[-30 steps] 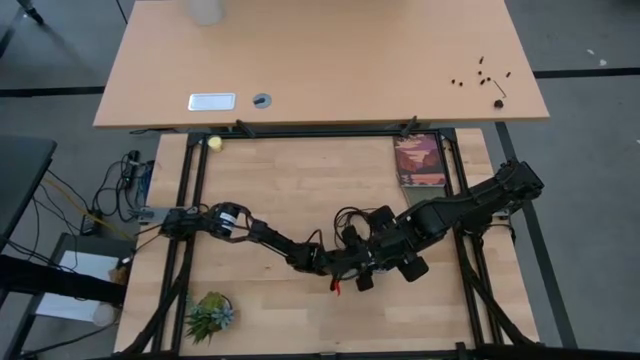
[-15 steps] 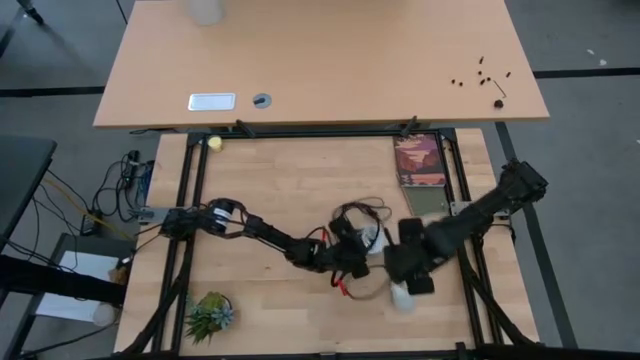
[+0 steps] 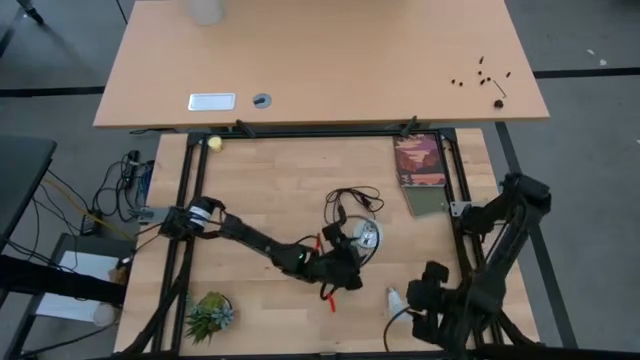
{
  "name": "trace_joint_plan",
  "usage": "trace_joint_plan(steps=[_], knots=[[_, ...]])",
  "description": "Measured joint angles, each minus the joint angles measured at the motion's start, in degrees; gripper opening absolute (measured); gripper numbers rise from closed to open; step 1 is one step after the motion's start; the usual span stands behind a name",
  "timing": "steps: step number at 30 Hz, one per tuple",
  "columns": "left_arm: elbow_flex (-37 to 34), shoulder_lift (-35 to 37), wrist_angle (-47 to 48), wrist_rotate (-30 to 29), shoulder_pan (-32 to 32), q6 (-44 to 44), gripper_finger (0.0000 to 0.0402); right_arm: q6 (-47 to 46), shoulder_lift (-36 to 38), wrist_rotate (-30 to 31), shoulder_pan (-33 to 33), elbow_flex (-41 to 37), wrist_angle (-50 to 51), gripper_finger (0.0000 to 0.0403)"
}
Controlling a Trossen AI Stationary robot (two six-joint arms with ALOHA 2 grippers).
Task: Screw lightbulb
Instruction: Insert the lightbulb into the silver lamp
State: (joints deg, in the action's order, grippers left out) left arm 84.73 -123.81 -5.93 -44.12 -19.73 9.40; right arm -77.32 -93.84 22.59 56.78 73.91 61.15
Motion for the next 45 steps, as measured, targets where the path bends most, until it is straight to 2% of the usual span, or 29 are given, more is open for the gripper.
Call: trace_joint_plan(steps=[4, 11, 15, 26, 30, 35, 43, 45], knots=[[0.02, 1.42, 2.25, -0.45, -3.11, 1.84, 0.0249, -7.83, -4.18, -1.40, 0.32, 0.00, -0.28, 0.0309], [0.02, 1.42, 3.75, -1.64, -7.08, 4.36, 0.0248, -7.32, -10.83, -0.95, -0.96, 0.02, -9.86, 0.0309], [0.02, 1.42, 5.21, -1.51, -8.44, 6.80, 0.0248, -11.24, -13.27, 3.76, -1.13, 0.02, -12.68, 0.0309], [0.02, 1.40, 6.42, -1.22, -9.68, 7.31, 0.0248, -20.00, -18.45, 10.23, -1.95, 0.19, -11.42, 0.0309], [0.00, 1.42, 7.00, -0.83, -9.66, 7.33, 0.0248, -23.01, -18.58, 11.14, -1.76, 0.05, -4.86, 0.0309], [0.00, 1.40, 7.76, -0.63, -9.66, 5.99, 0.0248, -19.18, -18.24, 9.54, -1.77, -0.05, 0.48, 0.0309], [0.02, 1.40, 7.19, -0.59, -9.44, 5.67, 0.0248, -2.82, -17.93, 9.92, -3.05, -0.02, -0.36, 0.0309], [0.01, 1.40, 5.90, 1.14, -9.32, 3.50, 0.0248, -1.06, -17.93, 10.64, -3.62, -0.02, -0.88, 0.0309]])
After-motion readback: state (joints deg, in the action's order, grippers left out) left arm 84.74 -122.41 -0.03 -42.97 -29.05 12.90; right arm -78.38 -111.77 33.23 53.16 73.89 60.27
